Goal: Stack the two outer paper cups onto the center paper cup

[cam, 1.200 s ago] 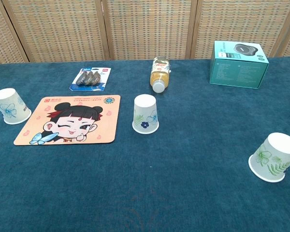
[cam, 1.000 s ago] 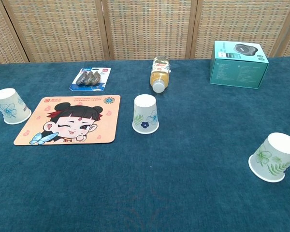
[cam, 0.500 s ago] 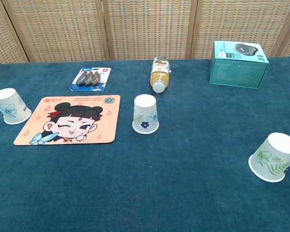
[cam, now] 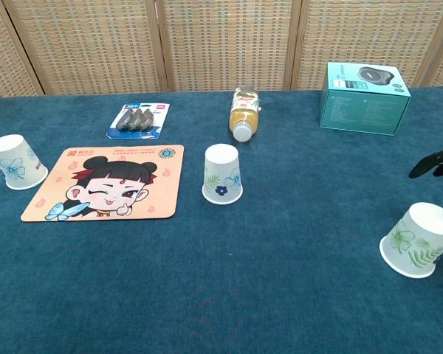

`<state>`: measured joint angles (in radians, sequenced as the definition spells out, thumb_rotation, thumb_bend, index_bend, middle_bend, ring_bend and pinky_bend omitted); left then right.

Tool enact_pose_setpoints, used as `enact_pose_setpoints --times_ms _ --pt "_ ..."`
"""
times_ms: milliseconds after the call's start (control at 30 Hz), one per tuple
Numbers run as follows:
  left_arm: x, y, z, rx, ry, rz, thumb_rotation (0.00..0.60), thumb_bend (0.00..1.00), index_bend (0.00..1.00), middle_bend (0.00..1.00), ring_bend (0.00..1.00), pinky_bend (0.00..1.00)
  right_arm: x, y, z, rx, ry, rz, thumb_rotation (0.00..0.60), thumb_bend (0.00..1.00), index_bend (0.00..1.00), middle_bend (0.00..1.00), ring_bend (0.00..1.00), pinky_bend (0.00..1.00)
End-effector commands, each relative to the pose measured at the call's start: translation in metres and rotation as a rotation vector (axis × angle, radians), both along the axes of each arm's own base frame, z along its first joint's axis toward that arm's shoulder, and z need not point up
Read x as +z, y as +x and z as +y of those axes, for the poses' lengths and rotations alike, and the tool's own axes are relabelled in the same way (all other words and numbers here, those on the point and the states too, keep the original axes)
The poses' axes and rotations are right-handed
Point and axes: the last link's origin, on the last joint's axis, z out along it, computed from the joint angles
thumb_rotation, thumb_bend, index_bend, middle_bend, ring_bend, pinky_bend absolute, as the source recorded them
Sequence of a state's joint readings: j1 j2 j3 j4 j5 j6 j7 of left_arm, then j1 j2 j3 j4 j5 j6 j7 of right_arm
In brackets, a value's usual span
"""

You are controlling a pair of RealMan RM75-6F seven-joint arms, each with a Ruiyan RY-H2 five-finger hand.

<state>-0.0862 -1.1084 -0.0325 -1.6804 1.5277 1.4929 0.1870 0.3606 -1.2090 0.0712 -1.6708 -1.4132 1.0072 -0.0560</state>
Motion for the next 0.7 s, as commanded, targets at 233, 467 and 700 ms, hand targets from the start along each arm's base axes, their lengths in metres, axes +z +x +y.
enact_pose_setpoints --times_ms 233,467,700 --pt "0.003 0.0 -0.002 -0.001 0.006 -0.003 0.6 0.04 0.0 0.0 0.0 0.0 -0.018 0.009 -0.002 0.019 0.035 0.01 0.6 0.18 0.29 0.32 0.27 0.37" --pt "0.004 0.001 -0.002 0.0 0.009 -0.003 0.6 0.04 0.0 0.0 0.0 0.0 -0.026 0.011 -0.008 0.019 0.014 0.008 0.6 0.32 0.44 0.46 0.4 0.44" --pt "0.004 0.001 -0.003 0.001 0.008 -0.004 0.6 0.04 0.0 0.0 0.0 0.0 -0.029 0.013 -0.011 0.023 0.003 0.008 0.6 0.46 0.53 0.54 0.48 0.53"
